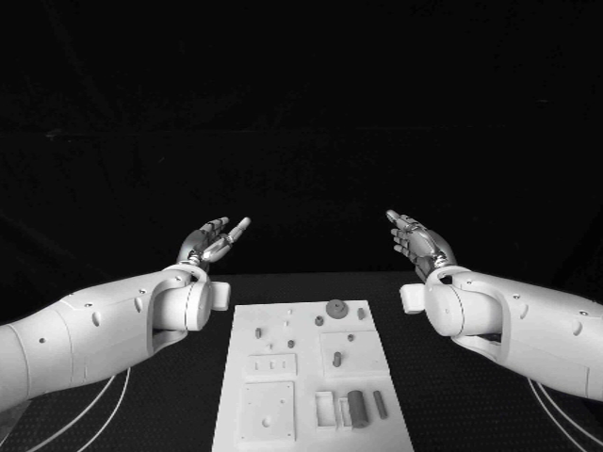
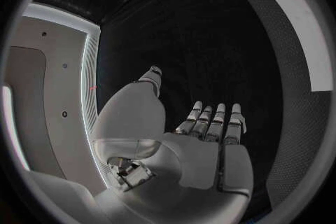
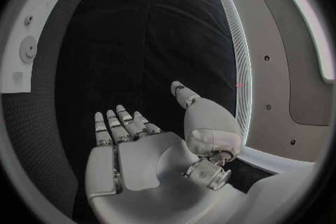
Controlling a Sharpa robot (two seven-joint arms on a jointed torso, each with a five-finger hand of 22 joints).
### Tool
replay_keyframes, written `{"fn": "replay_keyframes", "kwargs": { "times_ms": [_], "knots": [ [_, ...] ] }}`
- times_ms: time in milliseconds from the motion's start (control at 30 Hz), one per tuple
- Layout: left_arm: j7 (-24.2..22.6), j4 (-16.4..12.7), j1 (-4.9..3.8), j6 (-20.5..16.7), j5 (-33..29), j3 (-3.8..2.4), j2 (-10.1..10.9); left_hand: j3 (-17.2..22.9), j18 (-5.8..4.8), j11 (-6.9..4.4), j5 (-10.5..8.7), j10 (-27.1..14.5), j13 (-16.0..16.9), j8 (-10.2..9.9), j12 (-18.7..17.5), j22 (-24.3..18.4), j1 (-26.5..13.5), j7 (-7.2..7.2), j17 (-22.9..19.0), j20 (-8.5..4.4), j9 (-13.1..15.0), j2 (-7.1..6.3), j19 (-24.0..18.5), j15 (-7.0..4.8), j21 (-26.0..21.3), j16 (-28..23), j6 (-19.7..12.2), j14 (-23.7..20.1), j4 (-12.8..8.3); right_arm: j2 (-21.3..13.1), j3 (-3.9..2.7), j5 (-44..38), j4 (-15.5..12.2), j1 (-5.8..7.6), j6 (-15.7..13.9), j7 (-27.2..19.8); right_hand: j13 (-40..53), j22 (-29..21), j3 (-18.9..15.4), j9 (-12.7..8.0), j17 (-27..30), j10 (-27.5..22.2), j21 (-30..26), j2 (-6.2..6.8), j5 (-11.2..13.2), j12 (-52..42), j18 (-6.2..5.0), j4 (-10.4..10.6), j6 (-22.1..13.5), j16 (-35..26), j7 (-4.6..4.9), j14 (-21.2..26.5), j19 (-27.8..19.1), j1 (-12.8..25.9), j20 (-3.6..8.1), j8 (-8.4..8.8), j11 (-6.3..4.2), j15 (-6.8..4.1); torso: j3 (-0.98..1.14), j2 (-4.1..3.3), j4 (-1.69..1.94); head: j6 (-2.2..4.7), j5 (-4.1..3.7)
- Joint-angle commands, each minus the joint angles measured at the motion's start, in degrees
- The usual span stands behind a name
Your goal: Assemble the parts on the task board
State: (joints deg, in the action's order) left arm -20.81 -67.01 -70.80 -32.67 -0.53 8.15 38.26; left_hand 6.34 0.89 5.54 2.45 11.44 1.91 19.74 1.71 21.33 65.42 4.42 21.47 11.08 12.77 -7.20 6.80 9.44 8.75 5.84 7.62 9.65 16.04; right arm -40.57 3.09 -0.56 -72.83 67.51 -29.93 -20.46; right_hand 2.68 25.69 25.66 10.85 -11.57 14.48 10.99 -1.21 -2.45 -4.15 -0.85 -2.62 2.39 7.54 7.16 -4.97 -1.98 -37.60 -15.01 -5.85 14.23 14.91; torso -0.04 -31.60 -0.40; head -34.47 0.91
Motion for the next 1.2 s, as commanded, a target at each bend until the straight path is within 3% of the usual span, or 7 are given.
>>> {"fn": "replay_keyframes", "kwargs": {
  "times_ms": [33,267,467,500,600,833,1200],
  "knots": [
    [6.2,4.1,-1.86,10.3,-0.7,1.07,-1.2,0.1,-0.89,0.20,0.39,0.8,0.1,0.8,0.3,0.7,2.3,0.31,0.8,0.44,0.6,-0.11,0.1,0.65,0.6,0.5,0.8,0.2,0.7,1.0,0.53,-2.2,3.9,1.63,14.3,7.4,0.5,4.1,1.1,1.4,-2.0,2.7,1.8,0.05,-0.4,-1.1,0.61,-1.7,0.9,1.9,8.53,-1.1,0.0,-2.5,-0.78,-1.14,0.72,1.18,0.00,0.00,0.00,0.01,0.00],
    [8.7,8.9,-4.10,14.1,-0.9,2.71,-2.6,-1.0,-0.89,1.31,0.38,4.3,0.8,2.5,1.1,3.9,3.1,2.22,4.0,0.57,1.8,1.01,1.8,1.41,2.2,2.0,2.2,2.5,0.6,2.3,1.49,-3.0,9.4,3.99,21.9,11.7,1.8,17.0,2.5,5.8,-8.8,10.8,7.8,0.63,-0.4,-4.4,-1.13,-6.4,3.4,8.3,9.33,-7.5,1.8,-5.4,-0.19,-4.50,1.50,1.74,0.00,0.00,0.00,0.01,0.00],
    [8.9,9.3,-4.28,14.4,-0.9,2.85,-2.7,-3.6,0.31,4.13,0.53,17.9,3.1,10.7,4.8,15.3,6.7,6.40,15.3,-0.42,6.9,3.62,10.9,3.93,9.1,8.6,9.6,14.7,0.3,2.7,1.75,-3.3,10.9,4.65,23.9,12.8,3.1,36.3,5.2,17.6,-14.6,19.6,17.7,1.80,-0.5,-8.4,-3.85,-10.0,14.0,15.2,9.55,-18.2,7.8,-9.8,0.61,-14.32,1.83,1.83,0.00,0.00,0.00,0.01,0.00],
    [11.5,9.2,-4.23,20.2,2.6,3.09,-1.9,-3.9,1.15,4.93,0.66,22.6,4.0,11.1,6.3,15.5,8.1,7.28,15.9,-1.12,7.0,4.43,13.5,4.45,10.1,10.5,11.0,18.5,0.2,4.0,1.75,-25.3,14.1,4.63,20.3,12.5,3.1,36.6,5.5,19.1,-14.5,20.8,18.0,1.82,-0.5,-8.7,-4.48,-10.8,16.5,15.5,9.53,-19.8,9.7,-10.4,0.47,-15.79,1.67,1.74,-0.09,0.00,0.07,-0.42,0.08],
    [12.3,8.7,-4.23,21.9,4.0,3.17,-1.3,-6.1,3.35,6.96,0.49,30.2,5.4,11.6,9.5,15.5,10.9,9.79,16.4,-2.76,7.0,5.98,21.4,2.94,12.4,14.3,15.3,28.4,0.6,4.9,1.75,-32.8,15.0,4.54,20.3,12.6,3.4,36.1,6.4,19.1,-14.5,24.2,18.2,2.70,-0.5,-9.9,-5.71,-13.4,20.7,16.6,8.56,-23.5,12.7,-13.2,0.67,-17.13,0.33,0.97,-0.22,0.09,-0.22,-0.36,0.15],
    [11.4,7.3,-4.24,23.6,7.5,3.17,-0.4,-9.1,4.70,5.67,1.27,39.2,5.9,10.9,11.5,12.8,19.3,8.91,15.5,-4.71,5.8,9.01,31.5,-0.66,11.9,15.4,24.8,38.7,0.8,5.6,1.74,-48.8,15.2,4.44,22.7,13.1,3.5,34.3,7.3,18.1,-14.9,32.2,19.1,3.25,-0.5,-11.7,-9.32,-14.0,29.0,19.4,7.31,-33.7,22.2,-18.8,0.96,-18.44,-1.45,-2.49,-0.41,-0.04,-0.25,-0.53,0.22],
    [9.9,1.5,-4.27,22.6,12.4,3.14,2.8,-4.1,3.72,4.39,0.56,43.8,5.1,8.9,10.3,9.8,27.7,6.96,15.6,-6.42,4.5,5.38,37.4,-1.91,9.5,14.2,31.2,43.1,0.6,5.3,1.73,-65.8,12.8,4.45,21.8,13.9,3.1,32.5,6.5,17.8,-17.2,41.2,20.5,2.79,-0.5,-12.5,-13.45,-14.2,38.2,22.8,4.75,-45.8,34.3,-24.0,1.15,-19.64,-4.45,-7.58,-0.24,-0.59,0.30,-0.91,-0.06]
  ]
}}
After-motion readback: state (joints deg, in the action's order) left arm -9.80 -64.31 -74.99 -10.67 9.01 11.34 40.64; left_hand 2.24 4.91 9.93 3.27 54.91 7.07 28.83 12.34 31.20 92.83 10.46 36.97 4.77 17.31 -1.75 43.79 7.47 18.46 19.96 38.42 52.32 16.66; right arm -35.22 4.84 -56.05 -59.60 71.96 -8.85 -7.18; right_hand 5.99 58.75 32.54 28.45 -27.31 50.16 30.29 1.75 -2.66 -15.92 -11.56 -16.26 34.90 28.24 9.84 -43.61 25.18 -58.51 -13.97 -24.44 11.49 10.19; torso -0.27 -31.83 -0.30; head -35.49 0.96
